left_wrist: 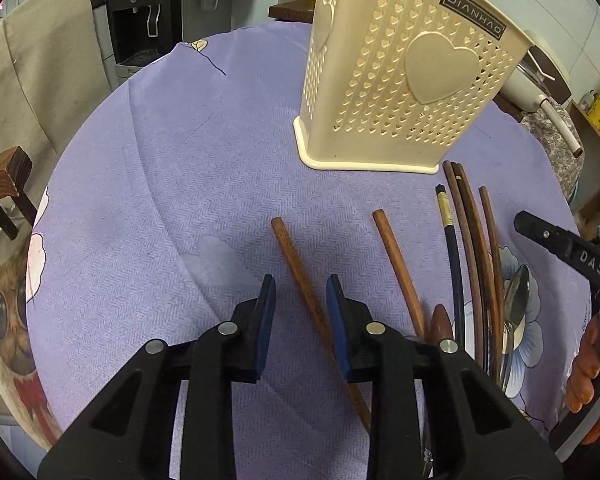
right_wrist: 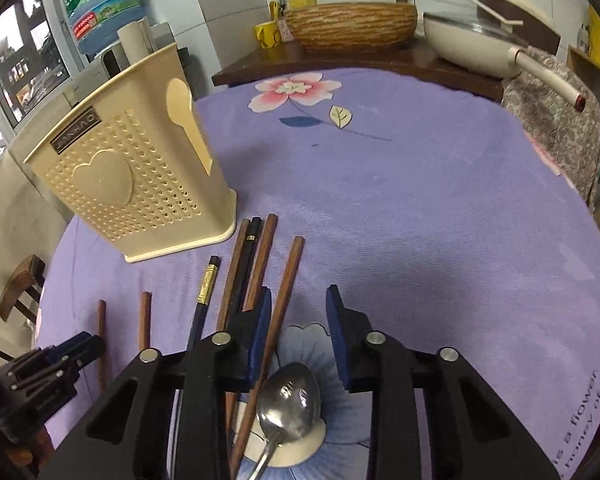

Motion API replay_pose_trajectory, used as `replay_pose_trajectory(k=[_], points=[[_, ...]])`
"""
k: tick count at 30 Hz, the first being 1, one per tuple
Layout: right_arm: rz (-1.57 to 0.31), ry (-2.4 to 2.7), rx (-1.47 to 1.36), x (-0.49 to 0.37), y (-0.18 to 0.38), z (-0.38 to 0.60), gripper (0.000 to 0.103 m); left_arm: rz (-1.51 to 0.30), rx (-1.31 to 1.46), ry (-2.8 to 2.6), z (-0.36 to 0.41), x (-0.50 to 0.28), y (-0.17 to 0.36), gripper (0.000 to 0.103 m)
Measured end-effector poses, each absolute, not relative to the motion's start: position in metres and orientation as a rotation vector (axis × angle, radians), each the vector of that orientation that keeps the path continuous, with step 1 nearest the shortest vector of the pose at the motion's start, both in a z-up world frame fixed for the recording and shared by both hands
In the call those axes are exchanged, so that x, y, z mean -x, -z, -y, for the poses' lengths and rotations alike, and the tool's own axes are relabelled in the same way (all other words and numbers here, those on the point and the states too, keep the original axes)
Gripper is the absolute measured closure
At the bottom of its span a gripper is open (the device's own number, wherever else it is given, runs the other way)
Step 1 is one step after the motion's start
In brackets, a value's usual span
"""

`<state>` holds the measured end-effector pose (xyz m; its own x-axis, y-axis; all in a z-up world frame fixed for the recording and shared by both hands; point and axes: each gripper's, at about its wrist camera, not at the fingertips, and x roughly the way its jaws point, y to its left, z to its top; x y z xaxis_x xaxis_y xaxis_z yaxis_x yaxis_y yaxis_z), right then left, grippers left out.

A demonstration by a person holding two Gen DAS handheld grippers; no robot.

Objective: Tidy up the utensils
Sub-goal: 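Lower the left tool onto a brown wooden chopstick while the right tool closes on another chopstick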

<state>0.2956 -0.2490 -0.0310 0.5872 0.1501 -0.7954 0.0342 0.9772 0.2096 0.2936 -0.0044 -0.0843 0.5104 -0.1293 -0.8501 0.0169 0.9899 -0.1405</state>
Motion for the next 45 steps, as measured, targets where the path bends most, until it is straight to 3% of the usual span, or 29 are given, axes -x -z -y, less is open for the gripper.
replay_pose_trajectory(k=[25, 33, 45], points=[[-0.998, 0.044, -0.081, -0.318, 0.054, 0.22, 0.084, -0.985, 0.023, -0.053, 0.026, -0.287, 0.092, 0.077], [-1.007, 0.055, -0.105, -0.322, 0.053, 0.219, 0.094, -0.995, 0.02, -0.053, 0.036, -0.283, 0.091, 0.091], [-1.002, 0.027, -0.134, -0.325, 0.054, 0.224, 0.094, -1.004, 0.07, -0.034, 0.036, -0.285, 0.089, 0.093]])
